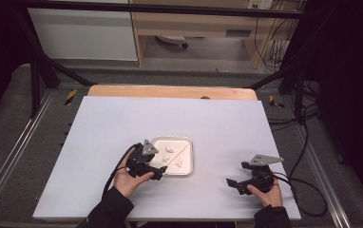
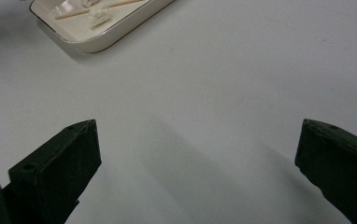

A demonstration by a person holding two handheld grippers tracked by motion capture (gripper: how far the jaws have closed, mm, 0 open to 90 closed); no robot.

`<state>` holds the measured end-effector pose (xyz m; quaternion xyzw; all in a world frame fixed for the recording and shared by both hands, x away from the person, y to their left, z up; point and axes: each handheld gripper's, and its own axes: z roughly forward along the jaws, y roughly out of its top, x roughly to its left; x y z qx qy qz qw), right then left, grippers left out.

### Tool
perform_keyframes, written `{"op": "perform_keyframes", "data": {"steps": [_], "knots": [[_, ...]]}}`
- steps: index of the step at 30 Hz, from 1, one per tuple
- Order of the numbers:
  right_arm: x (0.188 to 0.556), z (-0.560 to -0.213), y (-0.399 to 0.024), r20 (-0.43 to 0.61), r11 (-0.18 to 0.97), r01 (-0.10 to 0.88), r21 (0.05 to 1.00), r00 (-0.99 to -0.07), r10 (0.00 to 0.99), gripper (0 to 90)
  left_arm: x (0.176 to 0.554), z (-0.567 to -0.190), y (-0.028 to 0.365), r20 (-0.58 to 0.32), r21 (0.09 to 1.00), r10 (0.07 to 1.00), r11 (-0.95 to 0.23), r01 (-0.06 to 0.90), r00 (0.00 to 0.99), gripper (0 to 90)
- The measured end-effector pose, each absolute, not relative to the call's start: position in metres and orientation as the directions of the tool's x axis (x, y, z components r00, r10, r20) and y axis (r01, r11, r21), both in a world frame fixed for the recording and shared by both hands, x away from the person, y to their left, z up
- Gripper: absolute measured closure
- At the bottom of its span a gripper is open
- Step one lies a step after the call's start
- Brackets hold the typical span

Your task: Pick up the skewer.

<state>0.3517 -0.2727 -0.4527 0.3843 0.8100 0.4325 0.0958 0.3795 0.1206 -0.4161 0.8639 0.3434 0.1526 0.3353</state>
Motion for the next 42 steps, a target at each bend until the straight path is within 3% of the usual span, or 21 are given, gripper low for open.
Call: {"op": "perform_keyframes", "data": {"steps": [11,14,15,33,42], "knots": [[0.352,-0.453,-0.273,0.178,0.330,0.540,0.774,-0.686,0.705,0.7,0.385,-0.425,0.104,0.011,0.653,0.698,-0.547,0.523,0.716,44.9],[0.352,-0.453,-0.273,0.177,0.331,0.539,0.774,-0.687,0.705,0.7,0.384,-0.427,0.101,0.013,0.652,0.702,-0.546,0.526,0.712,53.3],[0.352,-0.453,-0.272,0.177,0.332,0.540,0.774,-0.687,0.704,0.7,0.384,-0.428,0.100,0.017,0.650,0.703,-0.548,0.526,0.711,59.8],[0.352,-0.453,-0.273,0.176,0.332,0.538,0.775,-0.688,0.704,0.8,0.384,-0.437,0.089,0.034,0.624,0.713,-0.563,0.542,0.700,82.6],[0.352,-0.453,-0.273,0.178,0.330,0.539,0.775,-0.688,0.704,0.7,0.383,-0.438,0.087,0.053,0.628,0.717,-0.565,0.535,0.695,87.6]]}}
